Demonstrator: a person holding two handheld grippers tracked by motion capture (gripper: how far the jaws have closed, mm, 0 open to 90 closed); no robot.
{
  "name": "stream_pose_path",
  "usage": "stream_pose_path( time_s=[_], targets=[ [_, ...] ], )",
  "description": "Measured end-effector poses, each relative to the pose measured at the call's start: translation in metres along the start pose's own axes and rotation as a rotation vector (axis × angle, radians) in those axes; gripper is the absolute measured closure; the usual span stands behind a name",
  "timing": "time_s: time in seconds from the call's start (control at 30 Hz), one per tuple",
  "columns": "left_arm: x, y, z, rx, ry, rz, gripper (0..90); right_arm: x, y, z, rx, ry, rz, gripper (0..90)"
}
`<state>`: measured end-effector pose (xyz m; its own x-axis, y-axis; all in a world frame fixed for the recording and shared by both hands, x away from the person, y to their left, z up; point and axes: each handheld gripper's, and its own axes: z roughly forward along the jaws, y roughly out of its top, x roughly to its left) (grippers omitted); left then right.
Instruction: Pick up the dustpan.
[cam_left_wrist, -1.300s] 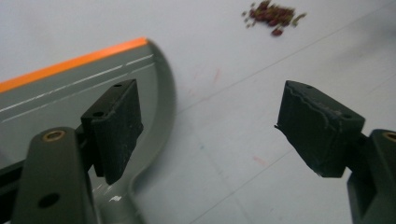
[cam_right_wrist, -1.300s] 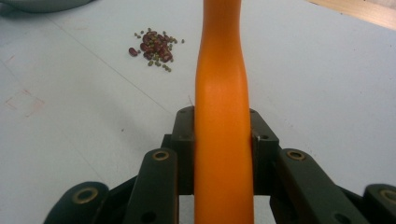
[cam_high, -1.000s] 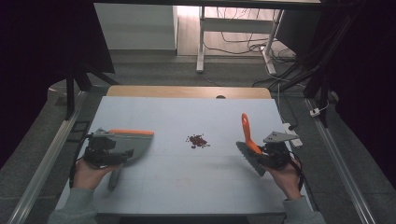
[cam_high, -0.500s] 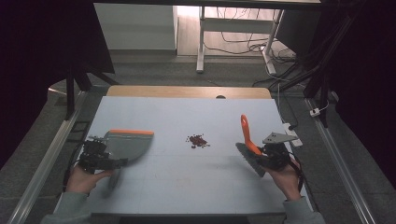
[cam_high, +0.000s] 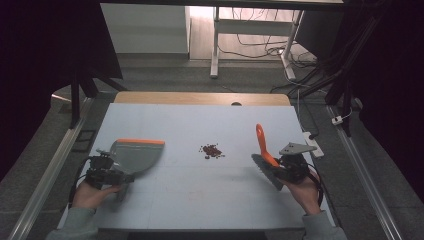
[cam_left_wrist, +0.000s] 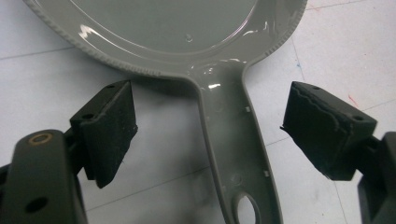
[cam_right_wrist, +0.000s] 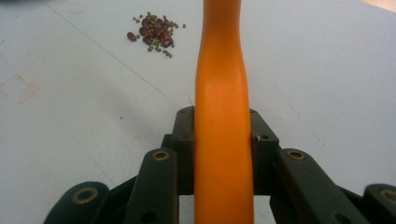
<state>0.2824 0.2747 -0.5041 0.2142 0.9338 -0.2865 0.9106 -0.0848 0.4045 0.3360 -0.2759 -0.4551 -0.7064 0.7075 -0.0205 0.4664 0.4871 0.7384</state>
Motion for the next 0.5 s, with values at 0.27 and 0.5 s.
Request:
stream_pose_path(
  time_s=[0.27,0.5],
  targets=[
    [-0.003,0.001,0.013,0.015,-0.023,-0.022,22.8,0.000,0.000,0.001,0.003,-0.001,-0.002,70.3],
    [0.000,0.001,0.020,0.008,-0.036,-0.057,29.6,0.000,-0.001,0.002,0.005,-0.003,-0.002,70.3]
  ],
)
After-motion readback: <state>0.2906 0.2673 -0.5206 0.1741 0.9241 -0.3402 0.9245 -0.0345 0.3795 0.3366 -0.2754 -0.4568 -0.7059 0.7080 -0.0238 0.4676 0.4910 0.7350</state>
